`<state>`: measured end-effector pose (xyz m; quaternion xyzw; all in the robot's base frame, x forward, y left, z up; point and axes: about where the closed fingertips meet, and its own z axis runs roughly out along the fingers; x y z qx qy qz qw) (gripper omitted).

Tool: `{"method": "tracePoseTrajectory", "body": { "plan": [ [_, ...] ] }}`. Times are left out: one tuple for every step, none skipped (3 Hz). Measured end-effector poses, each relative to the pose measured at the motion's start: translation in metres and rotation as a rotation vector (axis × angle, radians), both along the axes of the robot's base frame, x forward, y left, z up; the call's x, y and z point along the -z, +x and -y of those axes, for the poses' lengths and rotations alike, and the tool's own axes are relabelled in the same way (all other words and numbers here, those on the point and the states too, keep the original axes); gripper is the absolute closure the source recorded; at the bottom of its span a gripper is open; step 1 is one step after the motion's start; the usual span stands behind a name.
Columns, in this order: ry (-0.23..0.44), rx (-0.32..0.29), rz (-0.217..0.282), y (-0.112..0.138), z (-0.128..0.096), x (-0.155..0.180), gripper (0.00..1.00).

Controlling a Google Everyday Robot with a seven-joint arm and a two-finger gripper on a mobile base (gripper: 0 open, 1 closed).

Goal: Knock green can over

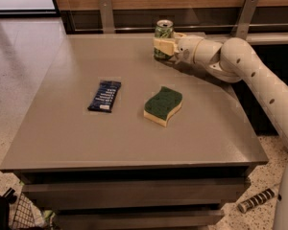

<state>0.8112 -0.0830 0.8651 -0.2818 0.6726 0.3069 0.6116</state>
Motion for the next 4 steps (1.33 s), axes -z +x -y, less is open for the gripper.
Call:
{"method": "tracePoseTrajectory", "body": {
  "plan": [
    [0.0, 0.0, 0.0, 0.0, 0.0, 0.0, 1.0],
    [0.0, 0.0, 0.0, 0.0, 0.0, 0.0, 1.0],
    [-0.113, 0.027, -0.014, -0.01, 0.008, -0.025, 1.0],
    [-0.22, 0.052, -0.03, -0.02, 0.017, -0.049, 1.0]
  ]
}}
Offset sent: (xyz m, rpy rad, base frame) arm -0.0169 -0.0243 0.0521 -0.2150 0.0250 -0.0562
